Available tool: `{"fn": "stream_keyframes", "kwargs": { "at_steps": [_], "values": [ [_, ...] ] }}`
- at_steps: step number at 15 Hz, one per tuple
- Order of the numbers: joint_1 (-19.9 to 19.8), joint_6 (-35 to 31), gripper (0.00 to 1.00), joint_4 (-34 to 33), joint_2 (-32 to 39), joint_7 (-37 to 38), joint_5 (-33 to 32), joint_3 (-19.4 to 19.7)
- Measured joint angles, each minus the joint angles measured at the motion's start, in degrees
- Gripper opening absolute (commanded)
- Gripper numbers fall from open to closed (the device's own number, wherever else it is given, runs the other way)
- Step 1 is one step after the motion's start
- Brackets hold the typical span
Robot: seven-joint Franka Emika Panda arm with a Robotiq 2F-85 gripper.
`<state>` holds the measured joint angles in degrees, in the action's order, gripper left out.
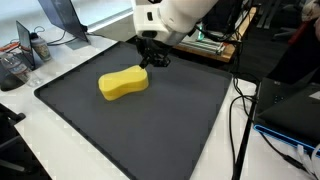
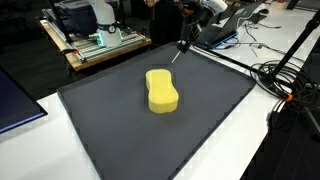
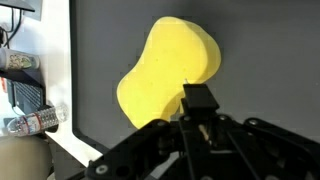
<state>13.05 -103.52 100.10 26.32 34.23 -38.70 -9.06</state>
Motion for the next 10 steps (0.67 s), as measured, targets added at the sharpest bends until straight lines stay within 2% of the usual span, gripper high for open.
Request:
{"fn": "stream_keyframes", "kwargs": {
  "at_steps": [6,10],
  "values": [
    [0.0,2.1,0.03,-14.4,6.2,-4.3,6.8,4.4],
    [-0.9,2.9,0.03,-23.1,9.8,-9.9,11.7,7.6]
  ]
}}
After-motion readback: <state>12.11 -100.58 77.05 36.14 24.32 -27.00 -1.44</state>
